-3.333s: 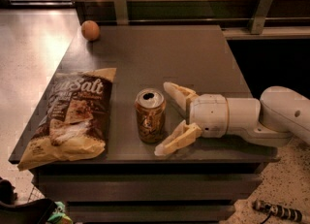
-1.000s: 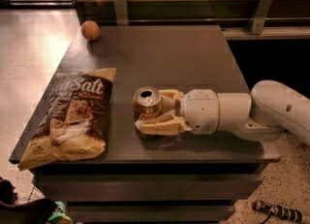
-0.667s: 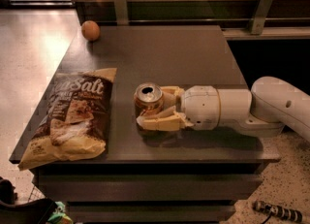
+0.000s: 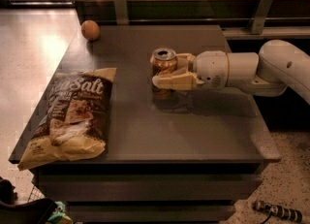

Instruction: Move orange can near orange

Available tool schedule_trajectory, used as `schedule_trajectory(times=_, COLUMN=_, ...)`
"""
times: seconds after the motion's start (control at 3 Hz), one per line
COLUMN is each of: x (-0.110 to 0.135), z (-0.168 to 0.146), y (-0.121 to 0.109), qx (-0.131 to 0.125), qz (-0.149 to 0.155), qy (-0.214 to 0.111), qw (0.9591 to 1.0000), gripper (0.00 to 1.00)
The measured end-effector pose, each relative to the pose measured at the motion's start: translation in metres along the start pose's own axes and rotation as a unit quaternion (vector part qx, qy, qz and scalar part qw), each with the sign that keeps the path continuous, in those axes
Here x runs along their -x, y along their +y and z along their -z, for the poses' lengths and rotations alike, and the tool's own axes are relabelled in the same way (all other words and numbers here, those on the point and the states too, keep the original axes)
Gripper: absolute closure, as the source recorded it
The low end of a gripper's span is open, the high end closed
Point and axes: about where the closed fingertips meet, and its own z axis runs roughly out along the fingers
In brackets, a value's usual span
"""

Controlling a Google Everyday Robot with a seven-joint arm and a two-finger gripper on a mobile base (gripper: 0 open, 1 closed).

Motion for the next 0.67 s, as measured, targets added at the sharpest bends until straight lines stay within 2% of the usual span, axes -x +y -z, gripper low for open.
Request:
schedule_trajectory(times=0.33, x=0.009, z=0.004, y=-0.071, qx=-0.027, qz=-0.032, qy=0.021, qw=0.9989, gripper=1.0)
schedule_trajectory(times=0.67, x=0.031, z=0.012, y=-0.117, qx=-0.052, qz=-0.033, qy=0.024, qw=0.9978, gripper=1.0)
